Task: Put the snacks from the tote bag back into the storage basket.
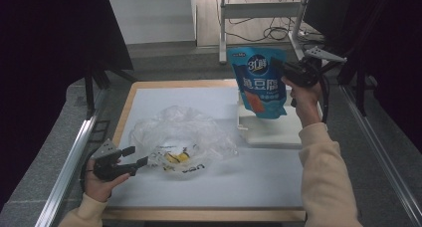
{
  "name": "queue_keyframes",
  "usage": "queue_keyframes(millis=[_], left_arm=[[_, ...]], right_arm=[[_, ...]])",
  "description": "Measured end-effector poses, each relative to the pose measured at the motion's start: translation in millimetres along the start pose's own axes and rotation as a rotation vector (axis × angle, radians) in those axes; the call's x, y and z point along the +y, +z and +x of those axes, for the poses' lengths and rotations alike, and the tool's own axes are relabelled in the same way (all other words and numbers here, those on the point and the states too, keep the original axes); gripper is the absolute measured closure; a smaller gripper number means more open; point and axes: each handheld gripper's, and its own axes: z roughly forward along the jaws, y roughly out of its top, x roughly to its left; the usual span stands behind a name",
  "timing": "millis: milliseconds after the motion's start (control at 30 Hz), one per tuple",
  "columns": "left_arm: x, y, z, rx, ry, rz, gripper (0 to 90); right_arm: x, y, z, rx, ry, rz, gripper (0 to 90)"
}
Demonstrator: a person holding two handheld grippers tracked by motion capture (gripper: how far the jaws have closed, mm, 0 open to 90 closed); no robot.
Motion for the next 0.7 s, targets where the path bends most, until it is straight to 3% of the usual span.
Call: queue_keyframes(millis=[433, 700], left_arm=[[-0.2, -0.3, 0.9, 0.004, 0.001, 0.001, 30.3], [0.2, -0.4, 0.3, 0.003, 0.002, -0.001, 30.2]], right_arm=[[-24.7, 17.1, -12.4, -0.004, 0.010, 0.032, 88.6], [-29.0, 8.3, -23.8, -0.018, 0.010, 0.039, 87.9]])
